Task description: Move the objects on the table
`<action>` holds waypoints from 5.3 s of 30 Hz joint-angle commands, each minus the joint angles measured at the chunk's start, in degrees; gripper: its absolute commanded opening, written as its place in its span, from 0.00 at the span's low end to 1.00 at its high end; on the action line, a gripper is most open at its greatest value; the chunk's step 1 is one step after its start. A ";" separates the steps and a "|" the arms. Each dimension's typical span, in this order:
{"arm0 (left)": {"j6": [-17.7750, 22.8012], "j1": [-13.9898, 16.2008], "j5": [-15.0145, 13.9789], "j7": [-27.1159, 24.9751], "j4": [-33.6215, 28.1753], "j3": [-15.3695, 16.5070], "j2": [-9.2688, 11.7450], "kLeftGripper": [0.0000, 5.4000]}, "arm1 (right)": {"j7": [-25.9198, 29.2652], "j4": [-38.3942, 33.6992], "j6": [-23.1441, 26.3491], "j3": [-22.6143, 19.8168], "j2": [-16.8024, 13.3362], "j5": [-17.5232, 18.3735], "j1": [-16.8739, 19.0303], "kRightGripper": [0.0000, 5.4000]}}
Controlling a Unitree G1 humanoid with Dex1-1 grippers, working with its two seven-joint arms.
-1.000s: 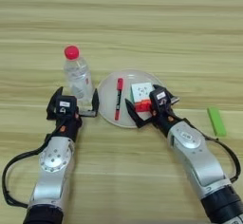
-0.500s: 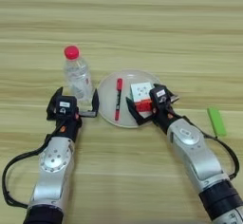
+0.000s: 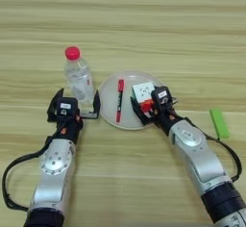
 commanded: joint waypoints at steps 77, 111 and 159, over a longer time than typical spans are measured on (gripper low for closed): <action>1.03 0.60 1.94 1.49 -2.50 -0.85 -1.71 1.00 | 0.51 -21.78 9.09 -10.69 -9.09 5.14 17.54 0.61; 1.11 0.50 1.95 1.59 -2.66 -0.84 -1.74 1.00 | 1.64 -27.59 1.86 -6.69 -10.72 1.32 15.16 1.00; 1.94 1.52 2.27 2.39 -4.70 -1.16 -2.35 1.00 | 6.45 2.52 1.65 4.21 -4.83 -3.80 -4.99 1.00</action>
